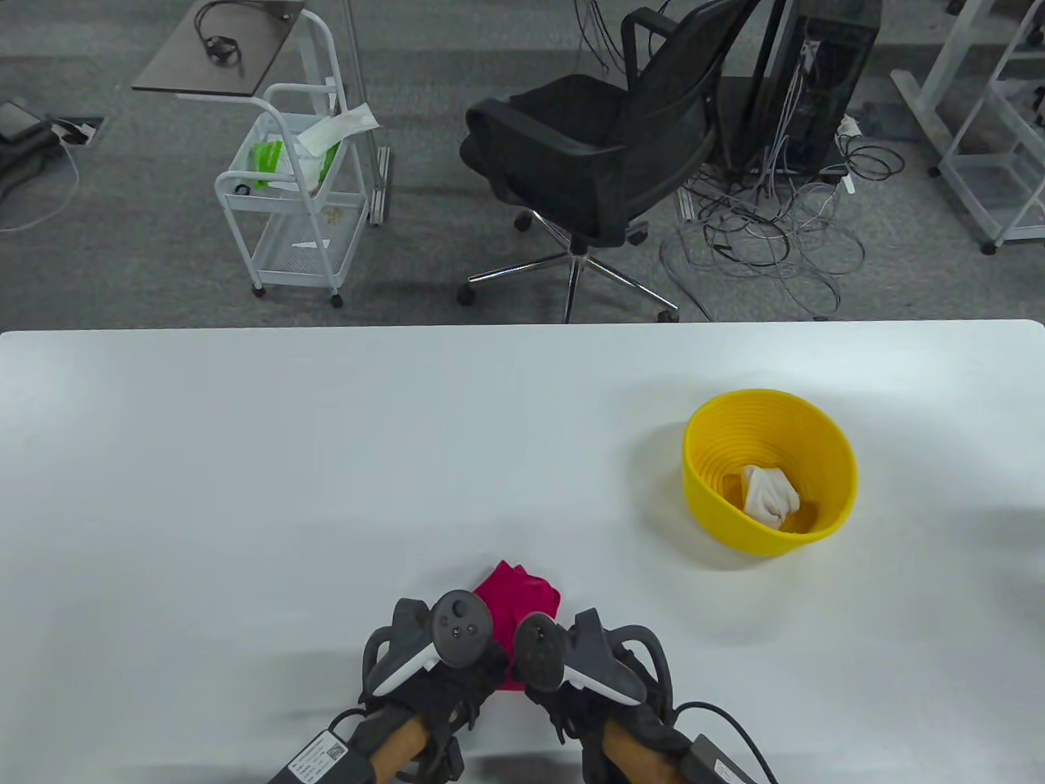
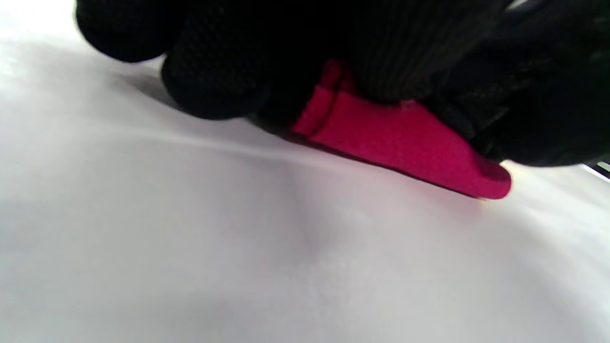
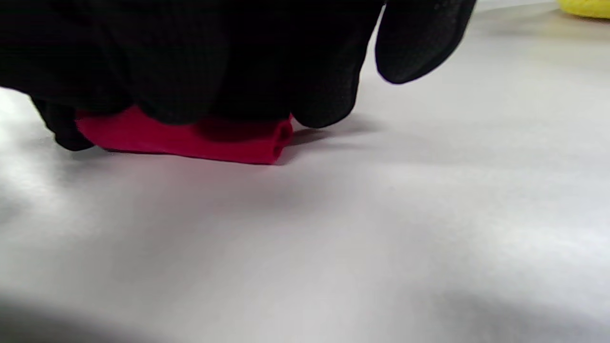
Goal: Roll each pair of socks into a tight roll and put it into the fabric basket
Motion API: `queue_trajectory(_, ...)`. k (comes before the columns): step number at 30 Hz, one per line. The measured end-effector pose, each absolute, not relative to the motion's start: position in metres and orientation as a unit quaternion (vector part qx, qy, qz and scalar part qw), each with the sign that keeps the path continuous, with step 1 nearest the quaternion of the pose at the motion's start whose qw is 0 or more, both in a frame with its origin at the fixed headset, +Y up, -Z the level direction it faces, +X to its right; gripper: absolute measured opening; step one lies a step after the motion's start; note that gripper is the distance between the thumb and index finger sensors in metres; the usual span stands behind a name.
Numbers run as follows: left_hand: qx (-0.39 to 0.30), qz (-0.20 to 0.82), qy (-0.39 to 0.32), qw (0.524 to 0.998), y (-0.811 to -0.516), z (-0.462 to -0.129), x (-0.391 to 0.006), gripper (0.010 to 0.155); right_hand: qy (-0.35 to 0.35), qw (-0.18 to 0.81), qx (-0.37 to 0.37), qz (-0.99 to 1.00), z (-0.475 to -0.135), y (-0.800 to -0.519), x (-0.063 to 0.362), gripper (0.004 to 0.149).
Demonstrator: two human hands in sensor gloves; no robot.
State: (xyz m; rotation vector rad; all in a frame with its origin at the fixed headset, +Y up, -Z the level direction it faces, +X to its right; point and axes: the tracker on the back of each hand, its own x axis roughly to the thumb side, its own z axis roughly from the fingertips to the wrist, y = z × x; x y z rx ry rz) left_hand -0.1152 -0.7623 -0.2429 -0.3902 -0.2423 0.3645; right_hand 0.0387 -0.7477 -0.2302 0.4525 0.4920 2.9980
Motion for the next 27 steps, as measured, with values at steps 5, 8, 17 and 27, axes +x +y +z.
queue_trajectory(5,-0.182,0.188,-0.105,0.960,-0.755,-0.242,-0.119,0.044,0.163,0.030,0.136,0.977,-0.232,-0.752,0.039,0.048)
queue_trajectory(8,-0.158,0.183,-0.110,0.964,-0.746,-0.240,-0.121,0.045,0.161,0.024,0.134,0.978,-0.231,-0.754,0.037,0.052)
queue_trajectory(17,-0.171,0.148,-0.135,0.965,-0.750,-0.239,-0.119,0.048,0.148,0.022,0.122,0.981,-0.233,-0.754,0.033,0.045)
queue_trajectory(27,-0.153,0.122,-0.147,0.970,-0.758,-0.242,-0.114,0.045,0.155,0.036,0.107,0.981,-0.238,-0.752,0.036,0.042)
